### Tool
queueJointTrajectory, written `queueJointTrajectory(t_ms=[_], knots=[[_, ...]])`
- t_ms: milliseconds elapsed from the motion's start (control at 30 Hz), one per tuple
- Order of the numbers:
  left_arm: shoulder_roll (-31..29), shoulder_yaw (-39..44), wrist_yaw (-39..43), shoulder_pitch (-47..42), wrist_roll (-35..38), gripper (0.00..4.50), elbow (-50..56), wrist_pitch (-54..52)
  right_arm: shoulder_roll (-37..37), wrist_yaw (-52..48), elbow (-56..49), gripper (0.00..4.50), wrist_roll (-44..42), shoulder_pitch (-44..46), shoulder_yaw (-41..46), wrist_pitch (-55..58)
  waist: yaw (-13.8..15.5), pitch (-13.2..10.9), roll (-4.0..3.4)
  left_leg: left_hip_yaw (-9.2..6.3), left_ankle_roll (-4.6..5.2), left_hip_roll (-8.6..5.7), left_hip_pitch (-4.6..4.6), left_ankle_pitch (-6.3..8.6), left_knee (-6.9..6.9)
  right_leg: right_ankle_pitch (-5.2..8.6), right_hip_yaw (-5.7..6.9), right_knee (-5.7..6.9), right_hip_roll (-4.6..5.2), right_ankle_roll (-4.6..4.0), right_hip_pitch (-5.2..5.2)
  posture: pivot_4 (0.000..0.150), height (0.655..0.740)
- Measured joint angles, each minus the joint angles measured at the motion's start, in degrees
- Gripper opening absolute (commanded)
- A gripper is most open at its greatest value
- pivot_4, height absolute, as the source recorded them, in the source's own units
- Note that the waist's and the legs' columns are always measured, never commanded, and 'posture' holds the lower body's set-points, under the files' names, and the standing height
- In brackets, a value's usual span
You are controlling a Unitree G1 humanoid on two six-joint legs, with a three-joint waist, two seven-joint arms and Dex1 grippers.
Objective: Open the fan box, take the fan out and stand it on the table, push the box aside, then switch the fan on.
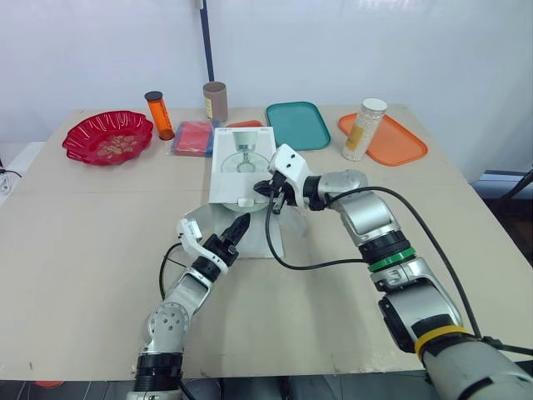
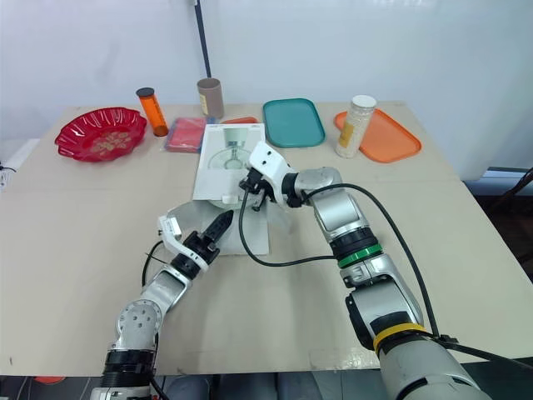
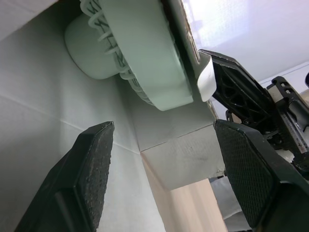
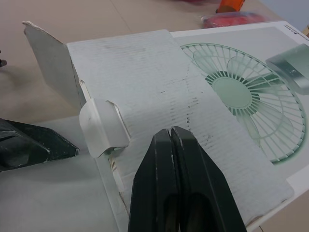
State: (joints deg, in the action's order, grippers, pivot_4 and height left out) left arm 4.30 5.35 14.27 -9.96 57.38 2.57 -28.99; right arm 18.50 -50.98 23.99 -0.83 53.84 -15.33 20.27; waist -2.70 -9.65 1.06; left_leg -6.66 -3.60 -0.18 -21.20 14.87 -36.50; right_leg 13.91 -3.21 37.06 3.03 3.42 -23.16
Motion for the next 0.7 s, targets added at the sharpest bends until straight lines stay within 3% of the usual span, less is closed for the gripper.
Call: queueJointTrajectory(t_ms=[267,533,700], knots=[[-0.13,0.04,-0.11,2.76,0.16,3.52,2.91,-0.67,0.06,0.02,0.00,0.00,0.03,-0.02,0.00,-0.16,-0.04,0.00,0.00,0.00,-0.01,0.01,0.00,0.00,0.03,0.00,-0.01,0.00,0.00,0.00,-0.03,0.150,0.7400],[-1.13,1.68,-3.11,7.87,5.48,3.52,13.57,-5.20,-0.13,0.30,0.00,0.00,0.05,-0.18,0.00,-0.37,-0.01,-0.01,0.00,0.00,-0.03,0.00,-0.01,-0.02,0.05,0.00,-0.01,-0.01,0.01,0.00,-0.04,0.150,0.7400],[-0.52,1.53,-4.78,7.24,6.67,3.52,14.22,-5.97,-0.20,0.58,0.00,0.00,0.05,-0.33,0.00,-0.45,-0.01,-0.01,0.00,0.00,-0.04,0.00,-0.02,-0.02,0.05,0.00,-0.01,-0.02,0.01,0.00,-0.04,0.150,0.7400]])
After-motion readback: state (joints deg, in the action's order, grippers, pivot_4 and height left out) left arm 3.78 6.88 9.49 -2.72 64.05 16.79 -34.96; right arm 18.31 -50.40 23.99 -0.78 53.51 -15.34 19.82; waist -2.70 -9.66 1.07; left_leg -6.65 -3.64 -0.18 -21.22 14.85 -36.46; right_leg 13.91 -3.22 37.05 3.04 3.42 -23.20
